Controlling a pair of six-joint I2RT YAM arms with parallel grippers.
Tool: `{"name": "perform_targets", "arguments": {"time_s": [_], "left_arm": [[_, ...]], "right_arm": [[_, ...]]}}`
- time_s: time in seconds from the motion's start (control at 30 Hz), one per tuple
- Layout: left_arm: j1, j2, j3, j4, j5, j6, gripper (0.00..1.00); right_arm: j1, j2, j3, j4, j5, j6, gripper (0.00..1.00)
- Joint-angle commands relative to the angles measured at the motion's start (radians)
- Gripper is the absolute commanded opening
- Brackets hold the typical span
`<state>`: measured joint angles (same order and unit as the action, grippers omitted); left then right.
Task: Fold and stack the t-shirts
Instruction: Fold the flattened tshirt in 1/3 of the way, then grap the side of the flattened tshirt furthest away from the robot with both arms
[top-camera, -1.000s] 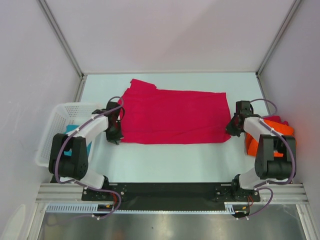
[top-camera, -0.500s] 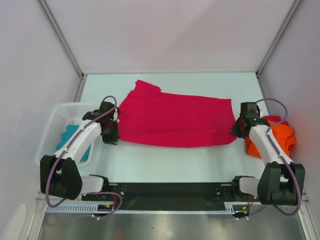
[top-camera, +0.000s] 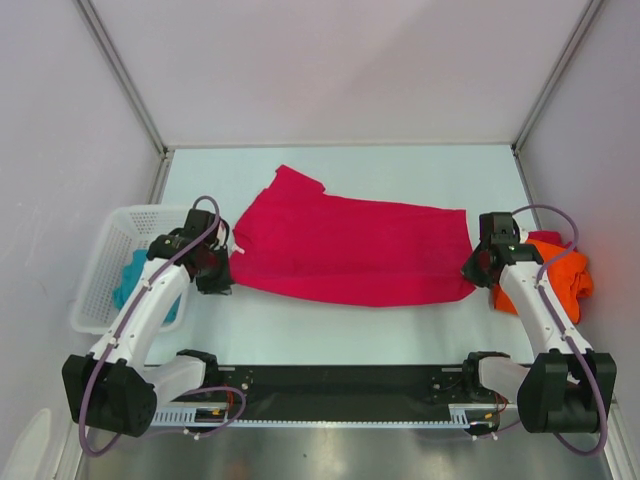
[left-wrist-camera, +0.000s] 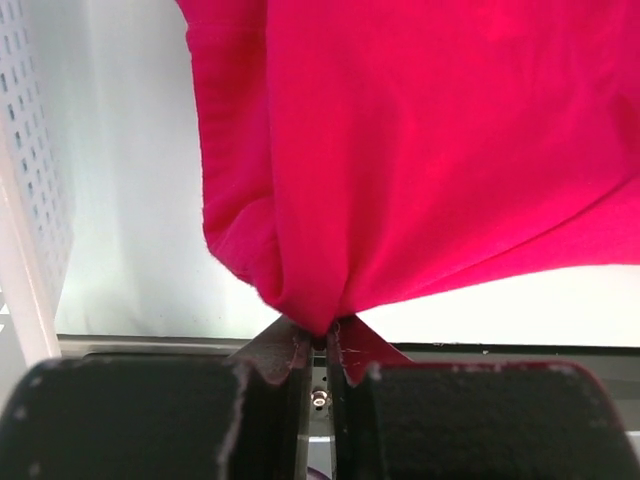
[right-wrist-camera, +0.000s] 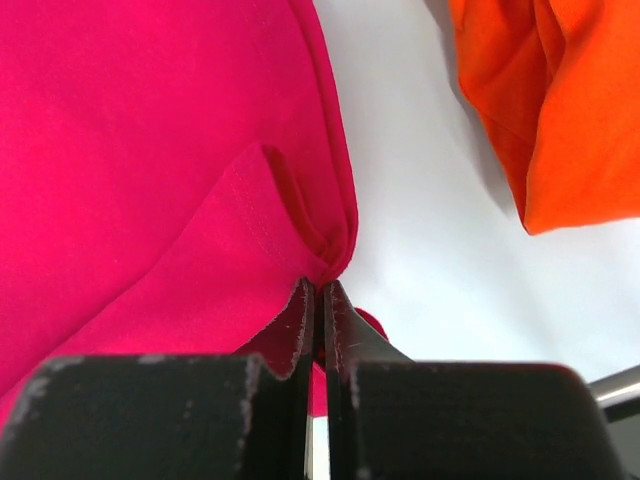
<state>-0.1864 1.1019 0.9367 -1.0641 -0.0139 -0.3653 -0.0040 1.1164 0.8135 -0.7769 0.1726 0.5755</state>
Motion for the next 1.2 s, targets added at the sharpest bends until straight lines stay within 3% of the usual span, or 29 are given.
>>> {"name": "perform_targets", "arguments": {"time_s": [0.0,0.07,0.1,0.13,0.2,0.4,0.57,0.73,0.77,0.93,1.17], "left_arm": [[0.005,-0.013,0.016,-0.02,0.032,0.002,0.14],[0.005,-0.014,0.027,-0.025,0.028,0.009,0.24],[0.007,-0.016,0.031,-0.03,0.023,0.011,0.38],[0.005,-0.017,0.042,-0.04,0.017,0.012,0.46],[0.007,-0.025,0.051,-0.051,0.015,0.016,0.6],[0.005,-0.017,0.126,-0.048,0.015,0.003,0.66],[0.005,0.102,0.217,0.021,0.031,0.015,0.68],[0.008,0.347,0.408,0.213,0.188,0.045,0.76],[0.01,0.454,0.45,0.229,0.219,0.045,0.82],[0.025,0.778,0.75,0.282,0.33,0.017,0.85],[0.136,0.96,0.887,0.456,0.523,-0.081,0.95]], "right_arm": [[0.001,-0.012,0.047,-0.042,0.041,0.015,0.0],[0.001,-0.024,0.052,-0.051,0.041,0.02,0.05],[0.001,-0.03,0.058,-0.059,0.042,0.021,0.1],[0.001,-0.033,0.061,-0.071,0.041,0.021,0.33],[0.001,-0.044,0.073,-0.085,0.033,0.029,0.48],[0.053,-0.104,0.105,-0.136,0.03,0.064,0.52],[0.056,-0.107,0.128,-0.084,0.07,0.049,0.69],[0.013,0.113,0.219,0.057,0.044,0.004,0.69],[0.012,0.203,0.269,0.073,0.045,0.0,0.7],[-0.042,0.411,0.371,0.178,-0.014,-0.02,0.75],[-0.137,0.534,0.368,0.376,-0.215,-0.035,0.76]]}}
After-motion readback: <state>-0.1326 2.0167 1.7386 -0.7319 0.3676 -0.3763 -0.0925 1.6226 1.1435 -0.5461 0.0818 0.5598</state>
